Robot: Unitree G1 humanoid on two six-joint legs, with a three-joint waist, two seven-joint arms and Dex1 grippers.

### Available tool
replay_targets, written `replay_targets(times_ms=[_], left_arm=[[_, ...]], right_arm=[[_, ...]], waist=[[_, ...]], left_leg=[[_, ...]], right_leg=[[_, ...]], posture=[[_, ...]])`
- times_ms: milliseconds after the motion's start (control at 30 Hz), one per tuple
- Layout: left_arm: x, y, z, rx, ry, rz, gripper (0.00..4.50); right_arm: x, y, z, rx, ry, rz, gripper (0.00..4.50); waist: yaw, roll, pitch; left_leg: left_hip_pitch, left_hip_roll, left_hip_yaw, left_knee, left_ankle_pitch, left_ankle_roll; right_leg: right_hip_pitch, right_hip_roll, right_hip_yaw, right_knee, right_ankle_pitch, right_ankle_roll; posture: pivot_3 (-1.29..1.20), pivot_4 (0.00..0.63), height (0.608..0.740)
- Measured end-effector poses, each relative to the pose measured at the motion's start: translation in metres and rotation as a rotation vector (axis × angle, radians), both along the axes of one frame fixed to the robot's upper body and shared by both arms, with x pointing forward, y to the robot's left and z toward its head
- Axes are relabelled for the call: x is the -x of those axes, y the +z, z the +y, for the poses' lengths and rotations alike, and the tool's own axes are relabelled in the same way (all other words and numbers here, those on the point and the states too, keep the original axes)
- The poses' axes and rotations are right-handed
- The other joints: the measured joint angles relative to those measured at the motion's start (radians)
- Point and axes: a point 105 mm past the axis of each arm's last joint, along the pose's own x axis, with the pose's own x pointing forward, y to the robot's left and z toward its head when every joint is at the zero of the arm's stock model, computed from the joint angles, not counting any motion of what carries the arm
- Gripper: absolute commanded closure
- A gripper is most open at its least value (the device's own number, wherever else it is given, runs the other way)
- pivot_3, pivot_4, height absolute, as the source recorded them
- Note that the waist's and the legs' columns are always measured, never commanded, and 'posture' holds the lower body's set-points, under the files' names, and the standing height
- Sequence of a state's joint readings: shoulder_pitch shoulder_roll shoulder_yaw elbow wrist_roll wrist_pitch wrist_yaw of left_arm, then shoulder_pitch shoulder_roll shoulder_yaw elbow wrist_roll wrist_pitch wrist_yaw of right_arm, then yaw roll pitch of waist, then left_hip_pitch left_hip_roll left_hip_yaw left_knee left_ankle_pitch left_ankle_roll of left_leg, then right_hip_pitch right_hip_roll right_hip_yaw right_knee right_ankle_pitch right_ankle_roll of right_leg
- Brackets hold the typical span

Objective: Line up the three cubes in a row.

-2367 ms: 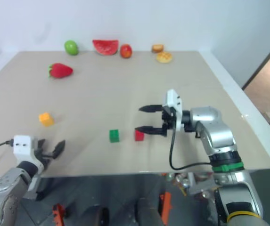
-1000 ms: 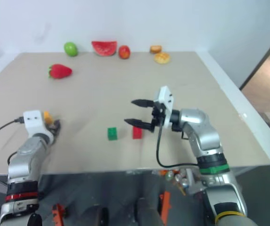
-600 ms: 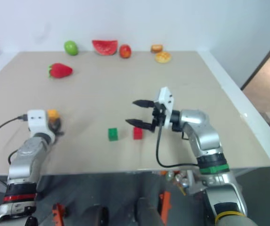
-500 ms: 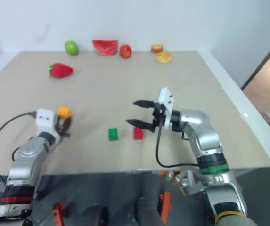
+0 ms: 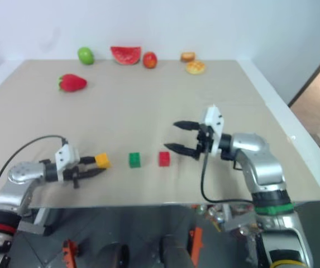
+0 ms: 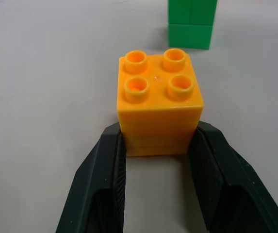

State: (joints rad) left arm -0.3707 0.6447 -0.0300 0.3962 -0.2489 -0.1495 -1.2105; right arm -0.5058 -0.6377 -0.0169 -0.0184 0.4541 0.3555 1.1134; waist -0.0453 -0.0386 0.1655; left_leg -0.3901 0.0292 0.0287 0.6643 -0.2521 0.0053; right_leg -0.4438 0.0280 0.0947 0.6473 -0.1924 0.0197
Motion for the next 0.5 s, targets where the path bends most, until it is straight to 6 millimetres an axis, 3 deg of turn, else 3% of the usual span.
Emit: replay_targets(times_ms=[267, 500], left_arm=[[-0.013, 0.000, -0.007, 0.008, -0.087, 0.049, 3.22], [-0.015, 0.000, -0.012, 0.005, -0.128, 0.070, 3.22]], right_arm=[[0.023, -0.008, -0.024, 0.050, -0.020, 0.075, 0.47], [0.024, -0.006, -0.022, 0.043, -0.033, 0.067, 0.47]], waist=[[0.003, 0.000, 0.000], [0.002, 0.000, 0.000]], left_leg=[[0.000, -0.001, 0.000, 0.003, 0.000, 0.000], [-0.001, -0.002, 0.000, 0.005, 0.000, 0.000]], right_leg=[[0.002, 0.000, 0.000, 0.000, 0.000, -0.001], [0.002, -0.002, 0.001, 0.000, 0.000, 0.002]], posture=[[0.00, 0.150, 0.740], [0.00, 0.150, 0.740]])
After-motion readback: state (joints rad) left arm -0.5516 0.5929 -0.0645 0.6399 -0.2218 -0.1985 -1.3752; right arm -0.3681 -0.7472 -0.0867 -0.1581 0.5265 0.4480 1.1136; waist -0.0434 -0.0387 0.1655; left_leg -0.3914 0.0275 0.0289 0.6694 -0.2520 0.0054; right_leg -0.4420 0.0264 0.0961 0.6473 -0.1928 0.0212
